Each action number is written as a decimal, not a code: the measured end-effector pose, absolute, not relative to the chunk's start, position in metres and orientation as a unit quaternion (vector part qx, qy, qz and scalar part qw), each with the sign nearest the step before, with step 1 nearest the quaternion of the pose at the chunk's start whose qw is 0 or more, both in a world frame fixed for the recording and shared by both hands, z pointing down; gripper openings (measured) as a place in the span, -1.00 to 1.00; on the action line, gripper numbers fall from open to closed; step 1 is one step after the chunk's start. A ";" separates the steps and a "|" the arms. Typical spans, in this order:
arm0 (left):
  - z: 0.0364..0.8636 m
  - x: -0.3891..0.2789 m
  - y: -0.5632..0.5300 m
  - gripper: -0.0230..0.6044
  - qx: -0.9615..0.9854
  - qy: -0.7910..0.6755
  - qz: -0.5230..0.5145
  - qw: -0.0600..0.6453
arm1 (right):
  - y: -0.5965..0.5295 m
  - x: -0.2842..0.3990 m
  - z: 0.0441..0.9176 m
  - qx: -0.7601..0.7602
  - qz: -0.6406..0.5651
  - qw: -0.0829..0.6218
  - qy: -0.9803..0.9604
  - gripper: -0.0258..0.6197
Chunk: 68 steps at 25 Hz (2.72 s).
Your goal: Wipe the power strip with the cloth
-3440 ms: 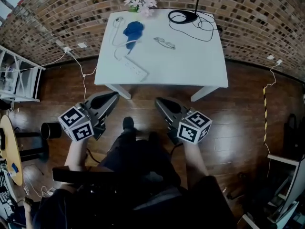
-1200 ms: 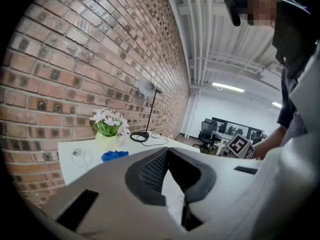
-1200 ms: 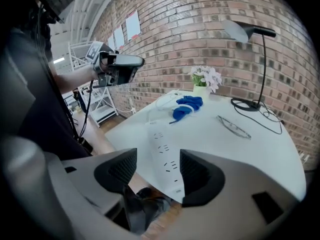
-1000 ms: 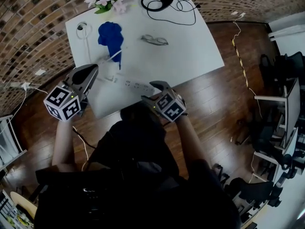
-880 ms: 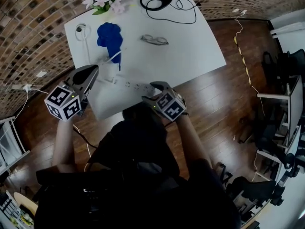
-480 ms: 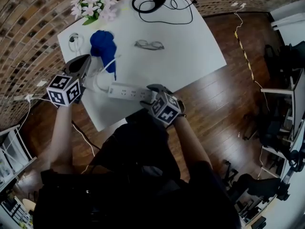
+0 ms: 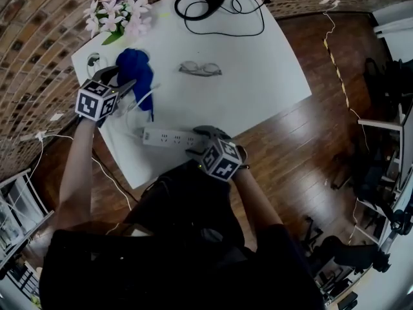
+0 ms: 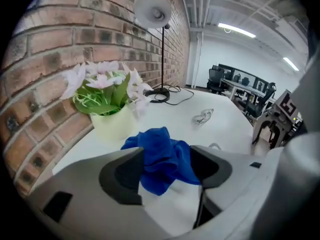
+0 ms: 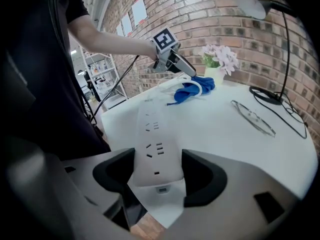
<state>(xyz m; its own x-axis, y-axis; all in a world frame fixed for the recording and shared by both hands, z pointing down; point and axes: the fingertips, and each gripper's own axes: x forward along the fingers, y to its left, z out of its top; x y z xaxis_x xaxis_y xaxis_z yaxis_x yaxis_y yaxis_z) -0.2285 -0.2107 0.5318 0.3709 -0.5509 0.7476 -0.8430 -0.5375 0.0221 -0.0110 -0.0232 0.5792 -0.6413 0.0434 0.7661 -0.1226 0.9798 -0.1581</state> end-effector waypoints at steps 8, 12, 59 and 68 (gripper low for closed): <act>0.582 -0.223 -0.227 0.08 0.788 -0.390 0.430 0.204 | -0.039 -0.015 0.581 0.015 0.091 0.415 -0.905 0.00; 0.587 -0.225 -0.231 0.10 0.785 -0.397 0.424 0.215 | -0.040 -0.015 0.580 0.022 0.081 0.399 -0.913 0.00; 0.432 -0.241 -0.105 -0.61 0.782 -0.569 0.166 0.194 | -0.039 -0.016 0.583 0.042 0.050 0.364 -0.929 -0.01; 0.467 -0.205 -0.073 -0.61 0.800 -0.518 0.255 0.164 | -0.041 -0.017 0.584 0.051 0.062 0.365 -0.927 0.01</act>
